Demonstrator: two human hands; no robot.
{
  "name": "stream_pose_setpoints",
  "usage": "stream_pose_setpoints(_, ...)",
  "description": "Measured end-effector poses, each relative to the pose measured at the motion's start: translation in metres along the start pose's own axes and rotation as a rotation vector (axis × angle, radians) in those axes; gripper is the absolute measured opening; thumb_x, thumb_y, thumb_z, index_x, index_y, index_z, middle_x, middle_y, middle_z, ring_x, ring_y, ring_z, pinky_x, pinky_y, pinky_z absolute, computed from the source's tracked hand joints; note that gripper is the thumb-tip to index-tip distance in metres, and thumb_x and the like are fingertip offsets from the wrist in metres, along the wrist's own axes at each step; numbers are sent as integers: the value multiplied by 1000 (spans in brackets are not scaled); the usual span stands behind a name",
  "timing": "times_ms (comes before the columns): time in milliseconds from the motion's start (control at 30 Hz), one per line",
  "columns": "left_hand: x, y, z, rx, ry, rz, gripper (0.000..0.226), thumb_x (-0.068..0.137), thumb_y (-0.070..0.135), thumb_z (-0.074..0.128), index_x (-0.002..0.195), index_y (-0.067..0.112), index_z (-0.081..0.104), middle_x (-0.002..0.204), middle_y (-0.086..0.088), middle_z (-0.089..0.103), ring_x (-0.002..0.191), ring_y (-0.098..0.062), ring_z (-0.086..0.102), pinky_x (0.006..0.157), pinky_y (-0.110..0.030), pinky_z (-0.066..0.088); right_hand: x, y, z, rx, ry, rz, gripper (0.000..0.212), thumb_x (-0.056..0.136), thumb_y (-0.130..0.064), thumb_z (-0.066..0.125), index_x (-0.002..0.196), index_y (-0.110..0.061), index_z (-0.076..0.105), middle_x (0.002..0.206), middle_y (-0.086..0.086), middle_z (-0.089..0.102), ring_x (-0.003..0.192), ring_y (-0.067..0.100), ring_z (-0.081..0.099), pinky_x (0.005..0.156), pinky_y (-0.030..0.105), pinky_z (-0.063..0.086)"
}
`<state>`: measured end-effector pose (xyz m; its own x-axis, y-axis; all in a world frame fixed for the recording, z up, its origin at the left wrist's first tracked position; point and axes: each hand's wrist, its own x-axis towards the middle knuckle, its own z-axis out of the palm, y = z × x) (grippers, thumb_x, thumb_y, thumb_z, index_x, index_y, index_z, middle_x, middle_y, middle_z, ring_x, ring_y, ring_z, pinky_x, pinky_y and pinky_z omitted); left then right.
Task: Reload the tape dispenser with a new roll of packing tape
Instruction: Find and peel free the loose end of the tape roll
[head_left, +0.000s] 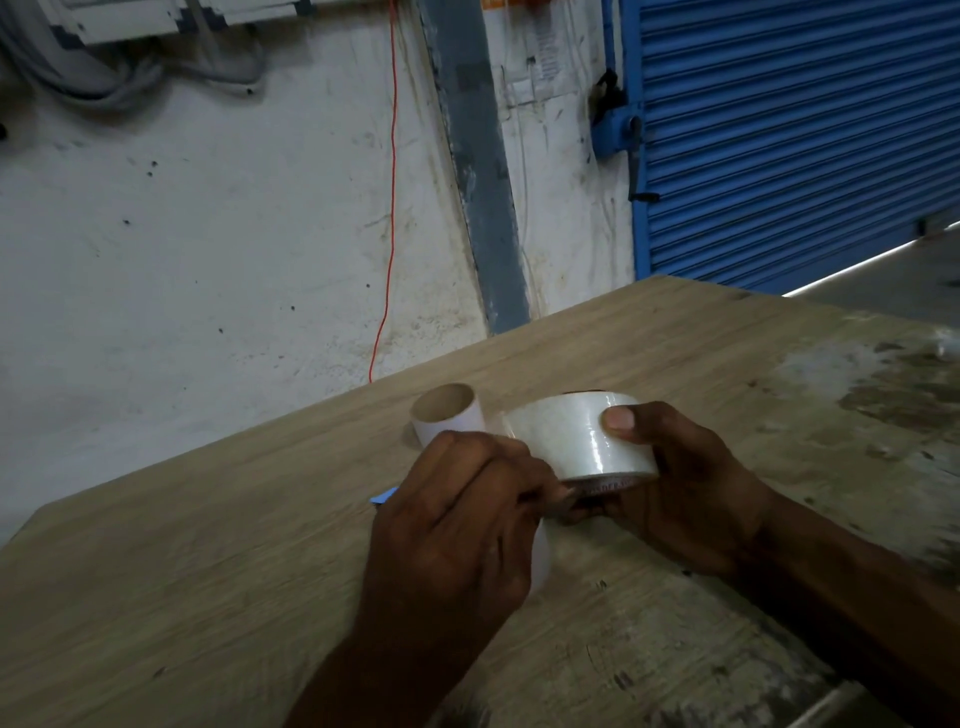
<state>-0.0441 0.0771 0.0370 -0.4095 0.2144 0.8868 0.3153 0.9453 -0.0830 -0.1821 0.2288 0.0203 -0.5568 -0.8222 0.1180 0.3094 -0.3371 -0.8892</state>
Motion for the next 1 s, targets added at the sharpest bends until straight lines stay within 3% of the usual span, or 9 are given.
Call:
stream_pose_setpoints(67,-1,-3,-1,33,-44,-51,43,88,20,80,127,5,68,110,-4,66,101,-12,57,90,-21,47,-1,0,0,11,-15,-5,87,54,-48,91,130,-13,67,133,27,63,116,45,59,99,61,34)
stream_pose_setpoints(133,-3,-9,-2,69,-71,-41,51,91,34,77,135,14,63,122,-10,65,112,-18,55,93,-30,48,-1,0,0,24,-23,-5,82,54,-48,91,126,-14,70,133,29,62,115,44,59,97,60,34)
stream_pose_setpoints(233,-3,-13,-3,53,-45,-19,39,88,32,80,121,11,75,124,-14,67,120,-20,55,98,-38,48,-1,0,0,20,-31,-3,76,54,-49,90,122,-17,73,132,27,63,110,40,61,92,55,38)
stream_pose_setpoints(467,2,-15,-5,-61,30,-45,19,77,12,90,91,3,80,109,-7,72,110,-22,64,101,-35,47,1,0,-1,12,-29,18,91,57,-51,88,135,-11,63,125,23,67,100,32,67,78,44,45)
stream_pose_setpoints(533,2,-13,-6,-111,18,-58,15,79,13,90,85,6,79,109,-1,70,112,-15,62,99,-31,47,0,-1,0,6,-31,18,87,55,-52,90,130,-14,67,127,23,67,101,32,68,78,44,46)
stream_pose_setpoints(633,2,-9,-5,-120,7,-82,34,81,26,86,105,3,77,122,-1,66,120,-13,60,98,-37,52,-1,-1,0,9,-45,14,81,54,-51,91,124,-15,71,125,23,68,101,32,68,77,44,46)
stream_pose_setpoints(700,2,-9,-2,-133,18,-68,34,83,20,85,112,4,77,125,-6,68,121,-20,61,97,-46,53,0,0,-1,21,-42,12,79,53,-51,91,122,-16,73,120,20,70,98,31,69,76,43,46)
stream_pose_setpoints(867,2,-8,1,-123,41,-83,21,81,6,84,100,1,80,115,-8,71,113,-32,63,95,-48,51,0,-1,2,14,-54,-1,74,54,-53,89,118,-19,75,114,16,73,93,26,70,75,41,44)
stream_pose_setpoints(1000,2,-11,-4,-146,11,-106,25,85,26,82,101,6,79,120,-1,67,120,-24,61,100,-40,51,0,0,0,6,-54,12,78,55,-54,88,123,-18,73,122,19,70,99,30,68,77,43,44)
